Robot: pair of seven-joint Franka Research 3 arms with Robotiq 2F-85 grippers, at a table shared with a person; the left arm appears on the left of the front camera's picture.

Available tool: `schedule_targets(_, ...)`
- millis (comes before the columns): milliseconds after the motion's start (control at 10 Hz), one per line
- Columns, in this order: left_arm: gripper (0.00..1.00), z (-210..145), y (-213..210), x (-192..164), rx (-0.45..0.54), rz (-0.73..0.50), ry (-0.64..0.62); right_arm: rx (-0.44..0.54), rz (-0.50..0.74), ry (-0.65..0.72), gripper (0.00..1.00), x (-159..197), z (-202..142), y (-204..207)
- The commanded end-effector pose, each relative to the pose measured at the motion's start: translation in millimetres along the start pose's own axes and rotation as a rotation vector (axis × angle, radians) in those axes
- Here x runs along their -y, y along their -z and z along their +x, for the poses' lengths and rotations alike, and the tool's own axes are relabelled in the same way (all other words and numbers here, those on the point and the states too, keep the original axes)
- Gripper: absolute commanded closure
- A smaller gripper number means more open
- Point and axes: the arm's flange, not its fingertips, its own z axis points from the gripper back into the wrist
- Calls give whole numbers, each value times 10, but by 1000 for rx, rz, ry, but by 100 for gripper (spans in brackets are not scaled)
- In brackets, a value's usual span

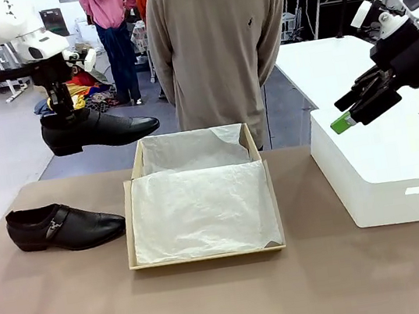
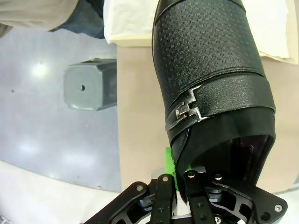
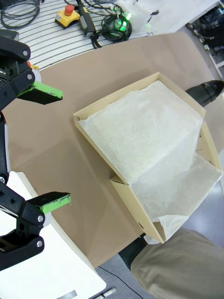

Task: Pack the shoes into the box.
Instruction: Place one shoe of the Shoes into the Shoes Box.

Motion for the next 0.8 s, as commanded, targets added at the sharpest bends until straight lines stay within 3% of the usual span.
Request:
schedule_targets(0, 100, -2, -50, -31, 2, 8, 0, 15, 11, -6, 0, 7, 6, 1)
schedule_targets(200, 100, 111, -47, 39, -8, 25, -20, 15, 11, -6, 0, 7, 6, 1)
schedule_targets(500, 100, 679, -171, 221, -17, 67, -37, 15, 11, -6, 0, 7, 6, 1)
schedule_targets(700, 100, 1029, -142, 337, -31, 30, -24, 15, 11, -6, 0, 7, 6, 1)
